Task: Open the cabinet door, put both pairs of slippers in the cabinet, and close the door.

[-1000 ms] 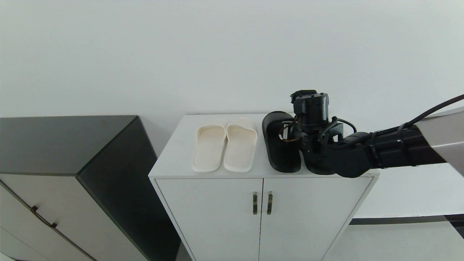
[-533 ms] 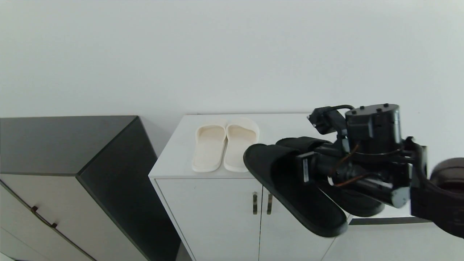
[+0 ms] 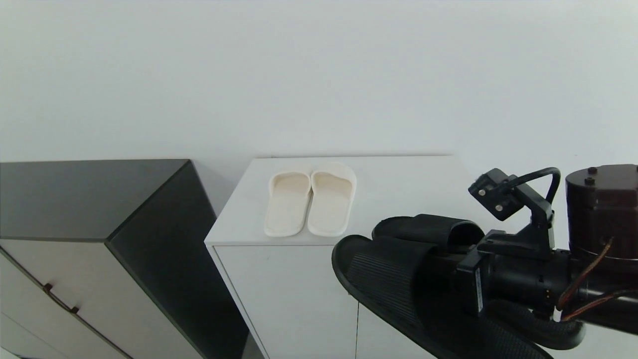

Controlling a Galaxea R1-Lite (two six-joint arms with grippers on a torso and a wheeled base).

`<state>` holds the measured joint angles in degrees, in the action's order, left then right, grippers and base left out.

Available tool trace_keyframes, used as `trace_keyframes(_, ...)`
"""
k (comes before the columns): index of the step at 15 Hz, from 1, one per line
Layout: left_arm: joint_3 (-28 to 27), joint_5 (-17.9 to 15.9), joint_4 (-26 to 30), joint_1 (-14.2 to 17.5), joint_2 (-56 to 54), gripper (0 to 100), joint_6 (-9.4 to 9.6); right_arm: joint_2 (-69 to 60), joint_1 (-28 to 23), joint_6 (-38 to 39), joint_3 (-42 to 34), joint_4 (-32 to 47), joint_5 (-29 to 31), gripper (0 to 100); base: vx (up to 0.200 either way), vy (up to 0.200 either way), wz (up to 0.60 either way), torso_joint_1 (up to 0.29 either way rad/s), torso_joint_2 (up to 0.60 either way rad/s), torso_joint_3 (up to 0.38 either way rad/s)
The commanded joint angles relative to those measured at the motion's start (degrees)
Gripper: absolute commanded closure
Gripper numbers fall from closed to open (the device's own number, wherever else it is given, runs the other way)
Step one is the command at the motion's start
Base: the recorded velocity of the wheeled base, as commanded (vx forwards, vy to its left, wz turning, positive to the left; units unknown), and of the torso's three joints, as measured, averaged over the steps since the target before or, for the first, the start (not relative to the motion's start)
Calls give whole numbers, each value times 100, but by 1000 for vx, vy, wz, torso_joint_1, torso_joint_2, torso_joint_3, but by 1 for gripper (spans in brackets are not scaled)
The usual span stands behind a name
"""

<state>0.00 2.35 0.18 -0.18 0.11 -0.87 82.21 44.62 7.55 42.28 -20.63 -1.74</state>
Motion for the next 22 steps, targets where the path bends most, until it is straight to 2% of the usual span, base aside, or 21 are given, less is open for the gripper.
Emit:
trace_keyframes(1, 0, 2, -1, 1, 7, 100, -10, -65, 3, -25, -44, -3, -19, 100, -200, 0, 0, 2, 2, -2)
trace_keyframes(4, 0, 2, -1, 1, 7, 100, -10, -74, 3, -34, -88, -12, -28, 100, -200, 0, 0, 10, 1, 4)
trace_keyframes(14, 0, 2, -1, 1, 7, 100, -19, -65, 12, -43, -202, -3, -54, 100, 0, 0, 0, -6, 12, 9)
trace_keyframes(22, 0, 28, -1, 1, 7, 100, 7, -65, 12, -43, -246, -3, -125, 100, 0, 0, 0, -202, 493, 285)
